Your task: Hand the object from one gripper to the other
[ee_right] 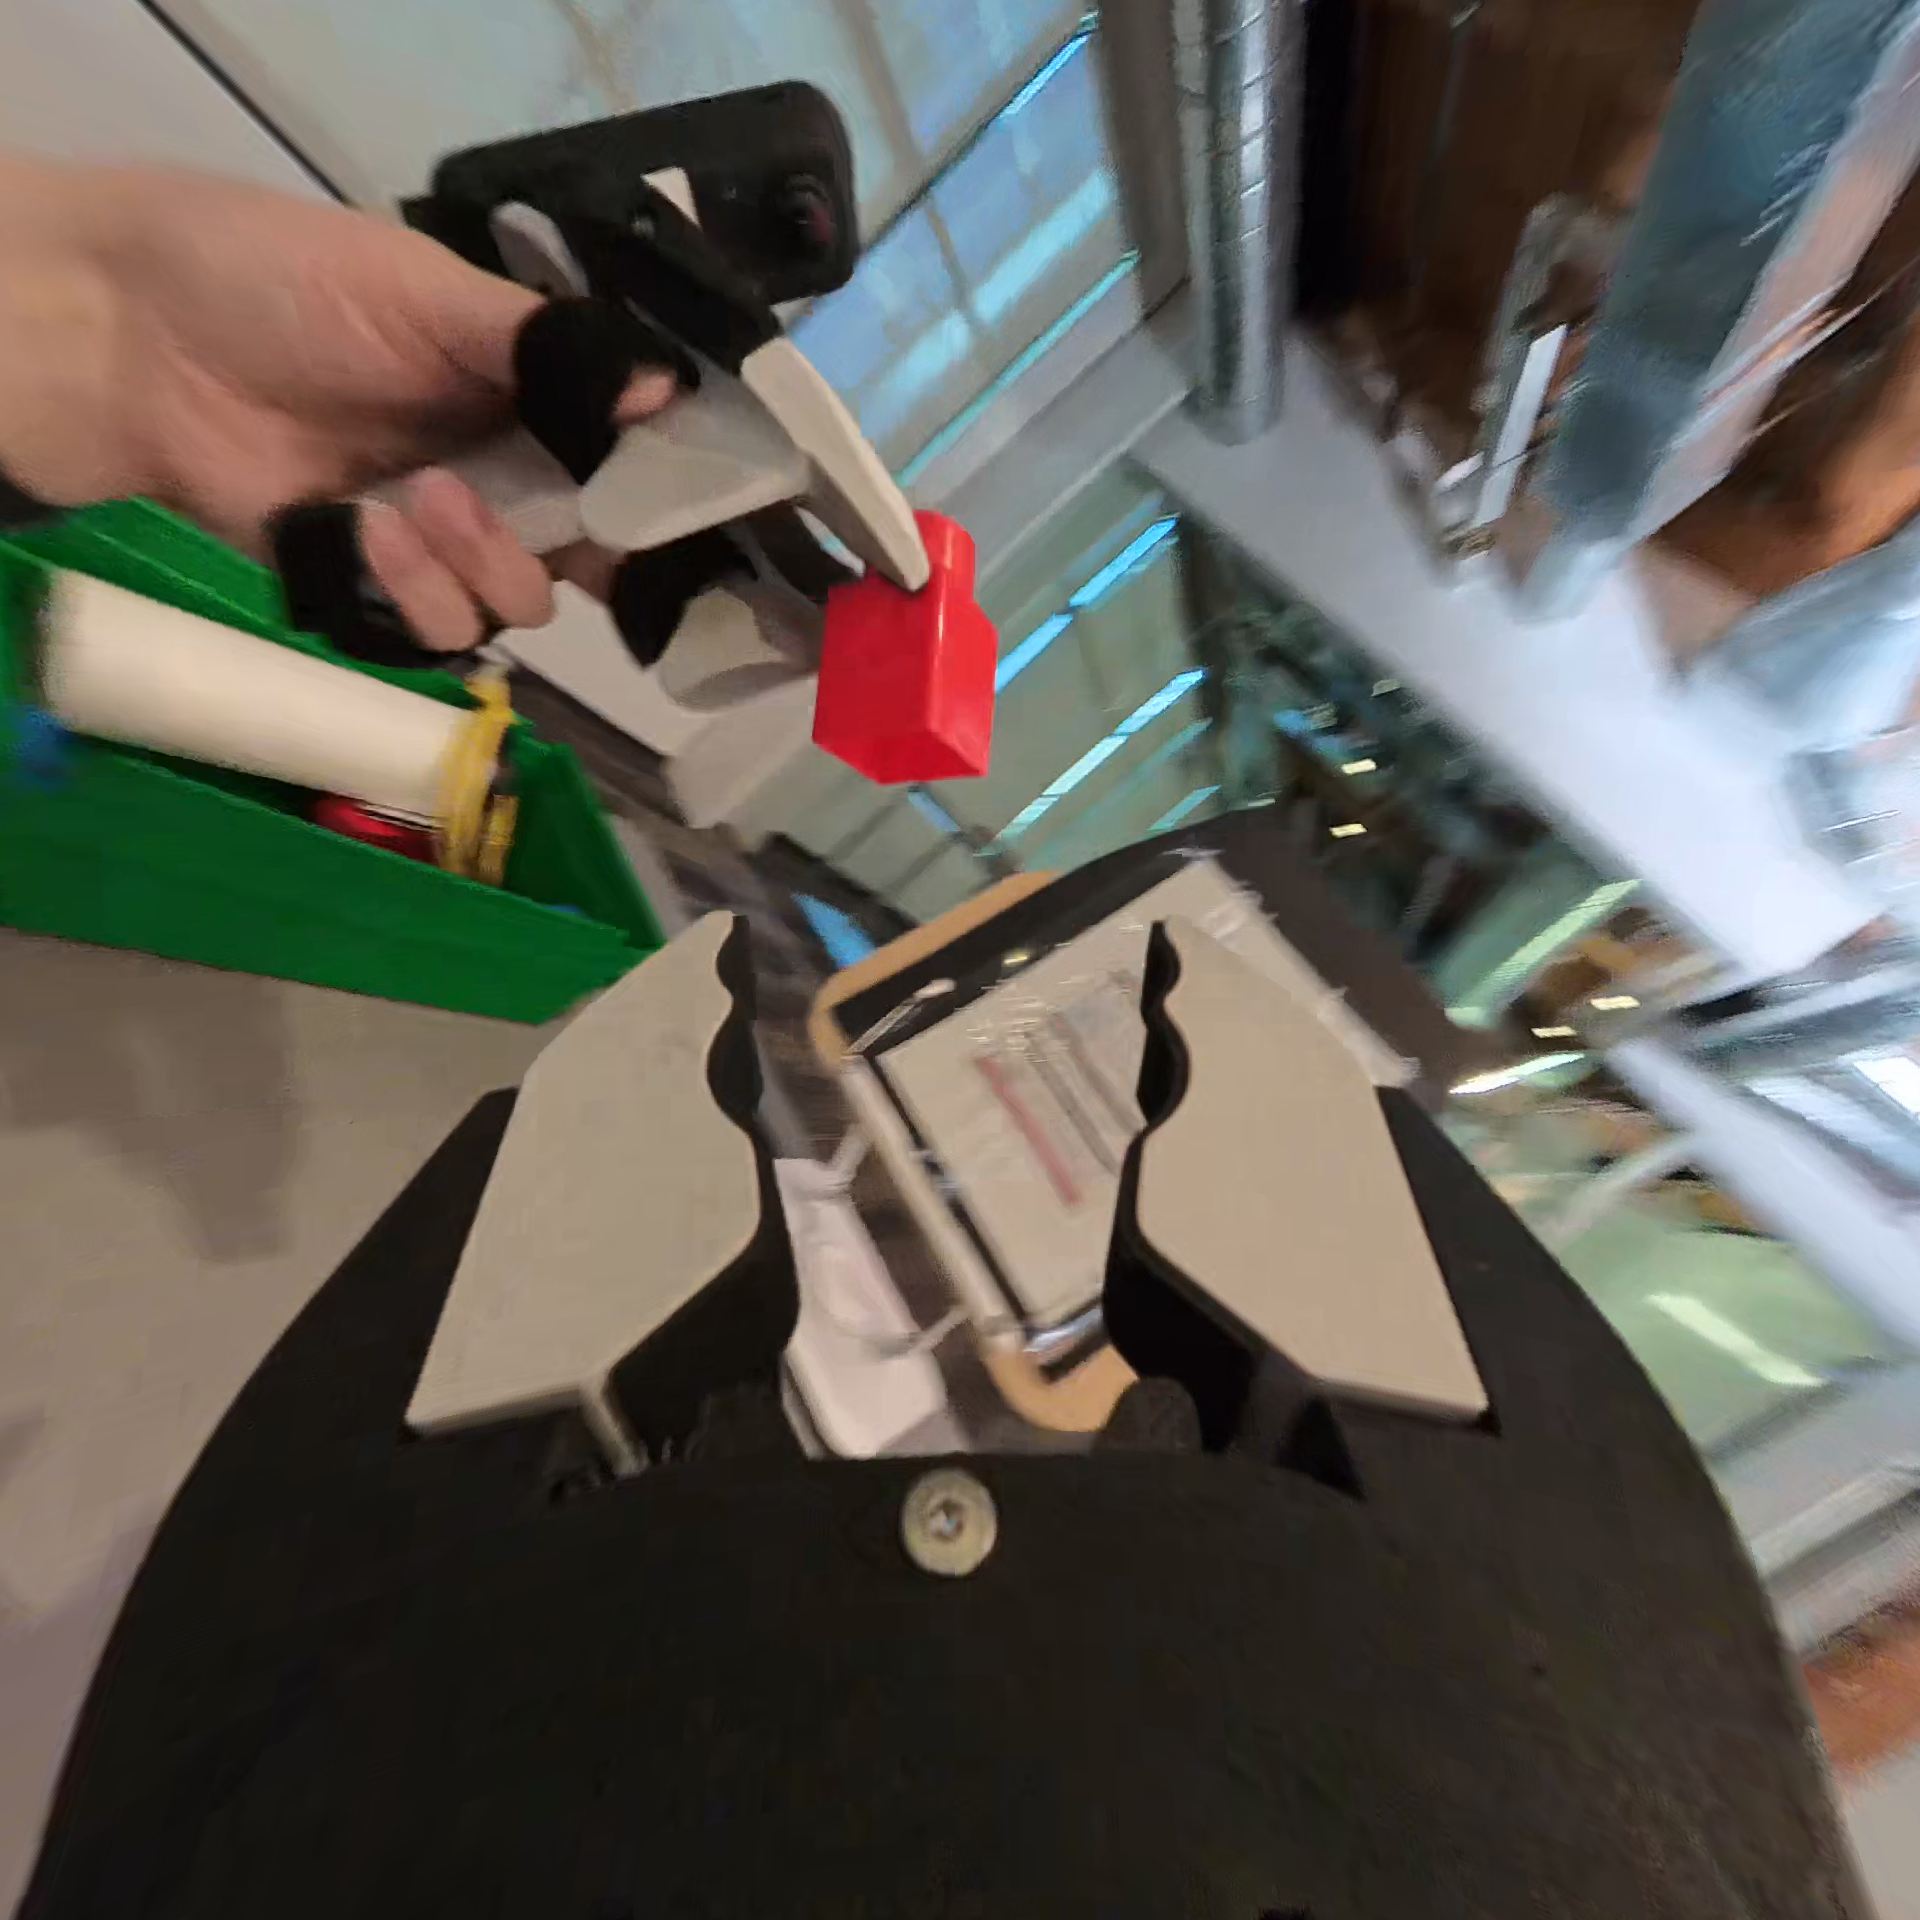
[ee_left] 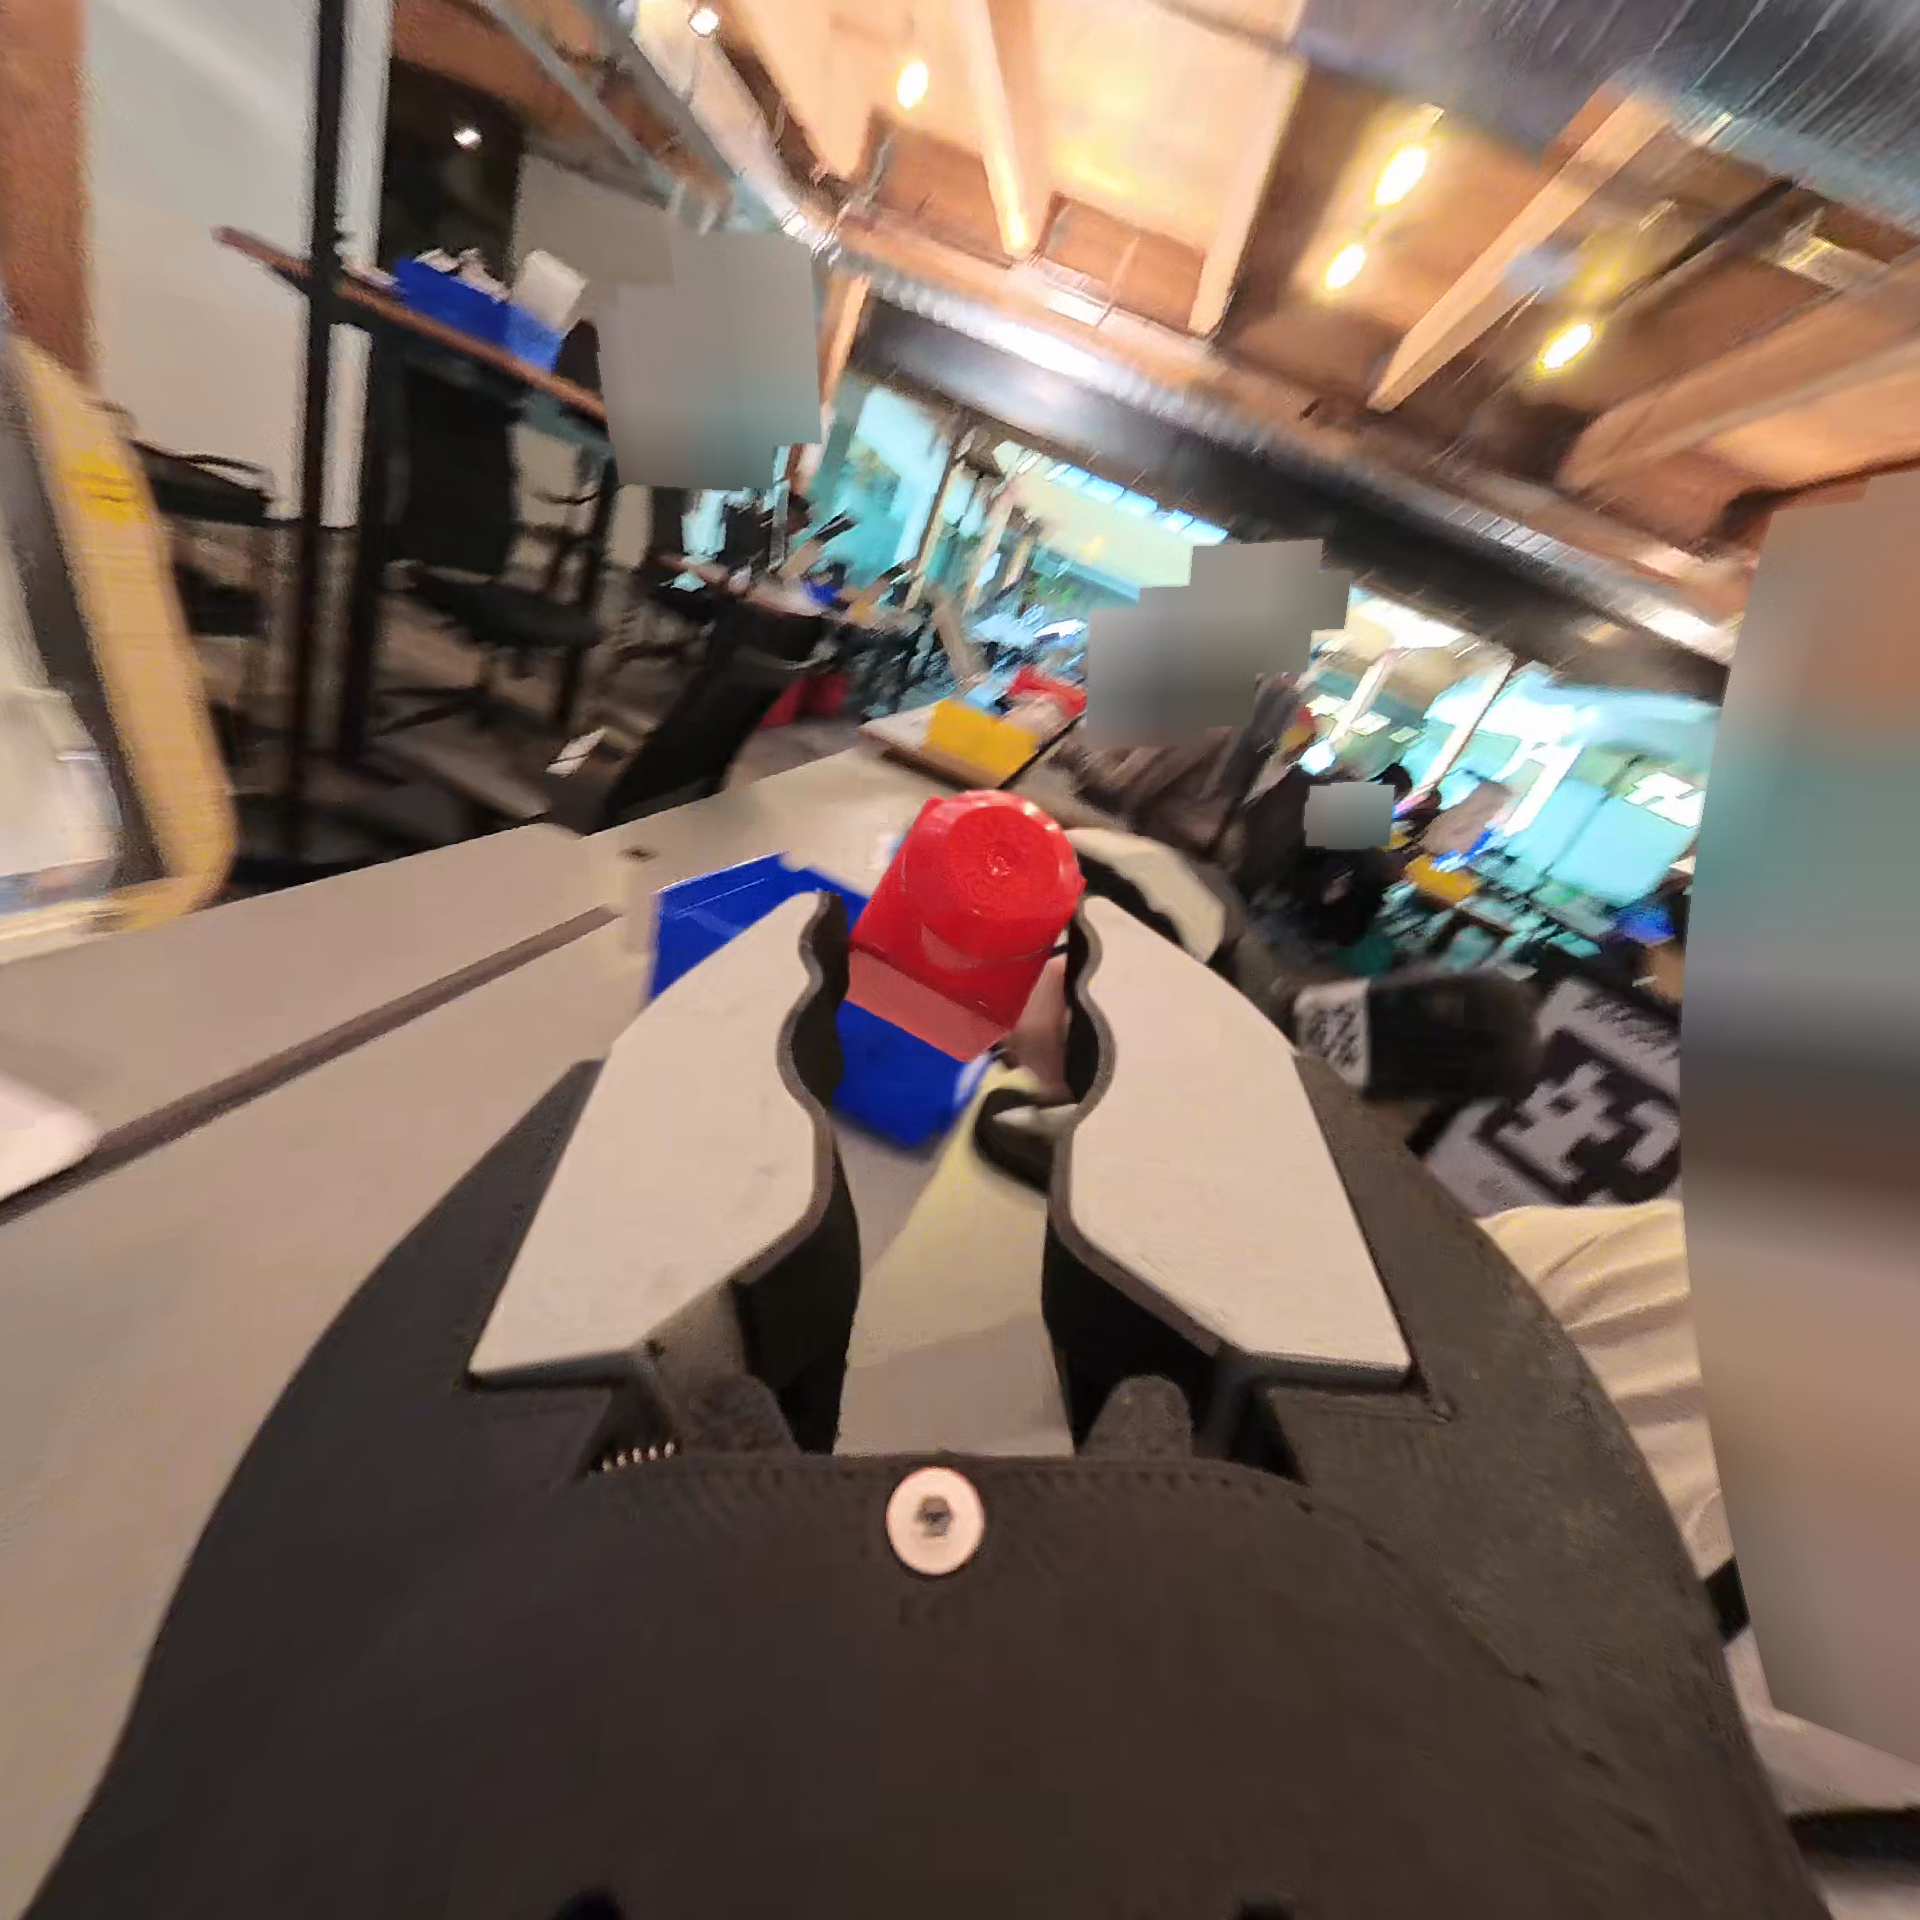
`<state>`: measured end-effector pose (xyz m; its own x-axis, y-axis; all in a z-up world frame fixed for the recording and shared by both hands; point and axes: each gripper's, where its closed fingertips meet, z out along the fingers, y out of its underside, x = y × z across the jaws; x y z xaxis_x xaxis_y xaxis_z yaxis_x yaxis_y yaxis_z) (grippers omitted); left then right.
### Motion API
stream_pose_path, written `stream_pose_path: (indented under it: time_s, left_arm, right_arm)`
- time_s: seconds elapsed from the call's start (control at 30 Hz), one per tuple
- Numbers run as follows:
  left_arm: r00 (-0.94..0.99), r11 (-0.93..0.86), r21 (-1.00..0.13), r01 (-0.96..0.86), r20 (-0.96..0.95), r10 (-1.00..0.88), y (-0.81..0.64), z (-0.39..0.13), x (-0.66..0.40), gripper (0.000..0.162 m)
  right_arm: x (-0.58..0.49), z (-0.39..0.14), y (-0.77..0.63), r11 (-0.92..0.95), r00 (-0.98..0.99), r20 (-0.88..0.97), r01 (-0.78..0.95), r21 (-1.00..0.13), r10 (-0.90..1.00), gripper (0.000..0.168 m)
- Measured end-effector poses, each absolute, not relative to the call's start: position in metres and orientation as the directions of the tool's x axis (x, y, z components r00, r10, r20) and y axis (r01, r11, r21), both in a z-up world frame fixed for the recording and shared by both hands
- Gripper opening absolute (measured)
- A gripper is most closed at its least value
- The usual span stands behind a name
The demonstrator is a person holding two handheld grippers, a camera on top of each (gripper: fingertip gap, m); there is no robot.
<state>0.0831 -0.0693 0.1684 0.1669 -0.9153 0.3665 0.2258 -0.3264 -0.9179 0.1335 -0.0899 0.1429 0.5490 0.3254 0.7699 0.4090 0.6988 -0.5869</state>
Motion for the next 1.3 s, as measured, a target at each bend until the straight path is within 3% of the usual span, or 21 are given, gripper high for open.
stream_pose_path:
  time_s: [0.07,0.27,0.33,0.4,0.47,0.53,0.6,0.67,0.7,0.8,0.87,1.03,1.23,1.3]
  left_arm:
    - [0.089,-0.368,-0.892,0.262,0.402,-0.911,-0.081,0.168,0.105,0.039]
    - [-0.056,-0.474,-0.851,0.225,0.475,-0.878,-0.099,0.158,0.158,0.039]
    - [-0.078,-0.496,-0.846,0.197,0.49,-0.868,-0.103,0.153,0.166,0.038]
    - [-0.093,-0.491,-0.843,0.22,0.483,-0.871,-0.103,0.155,0.162,0.041]
    - [-0.036,-0.391,-0.879,0.272,0.397,-0.917,-0.099,0.161,0.149,0.052]
    - [0.196,-0.163,-0.96,0.23,0.209,-0.958,-0.089,0.158,0.136,0.063]
    - [0.46,0.093,-0.991,0.095,-0.039,-0.887,-0.079,0.154,0.124,0.086]
    - [0.601,0.311,-0.948,-0.069,-0.288,-0.745,-0.08,0.156,0.118,0.093]
    - [0.626,0.404,-0.905,-0.136,-0.395,-0.673,-0.085,0.159,0.12,0.092]
    - [0.622,0.548,-0.793,-0.266,-0.575,-0.531,-0.101,0.158,0.138,0.087]
    - [0.632,0.504,-0.801,-0.323,-0.579,-0.515,-0.094,0.149,0.146,0.091]
    - [0.617,0.515,-0.721,-0.464,-0.68,-0.396,-0.077,0.134,0.15,0.094]
    - [0.598,0.588,-0.688,-0.425,-0.701,-0.388,-0.08,0.138,0.145,0.07]
    - [0.579,0.611,-0.674,-0.416,-0.714,-0.394,-0.08,0.138,0.143,0.069]
  right_arm:
    - [0.137,0.152,-0.092,0.734,0.599,0.78,0.446,-0.513,0.181,0.07]
    - [0.144,0.155,-0.092,0.755,0.581,0.813,0.518,-0.402,0.034,0.058]
    - [0.15,0.156,-0.091,0.756,0.582,0.812,0.515,-0.405,0.038,0.037]
    - [0.156,0.159,-0.089,0.747,0.617,0.773,0.444,-0.495,0.146,0.037]
    - [0.165,0.162,-0.08,0.666,0.667,0.653,0.308,-0.68,0.358,0.037]
    - [0.171,0.162,-0.073,0.474,0.653,0.403,0.077,-0.877,0.641,0.037]
    - [0.176,0.166,-0.073,0.146,0.472,0.019,-0.235,-0.961,0.881,0.036]
    - [0.182,0.171,-0.075,-0.255,0.126,-0.344,-0.449,-0.856,0.931,0.036]
    - [0.183,0.17,-0.075,-0.434,-0.051,-0.468,-0.471,-0.768,0.882,0.036]
    - [0.183,0.167,-0.072,-0.768,-0.452,-0.622,-0.426,-0.478,0.639,0.036]
    - [0.172,0.16,-0.072,-0.855,-0.557,-0.651,-0.372,-0.361,0.516,0.036]
    - [0.133,0.145,-0.091,-0.859,-0.537,-0.671,-0.341,-0.382,0.512,0.037]
    - [0.112,0.138,-0.107,-0.784,-0.43,-0.656,-0.316,-0.534,0.62,0.037]
    - [0.11,0.137,-0.109,-0.751,-0.376,-0.651,-0.292,-0.592,0.659,0.038]
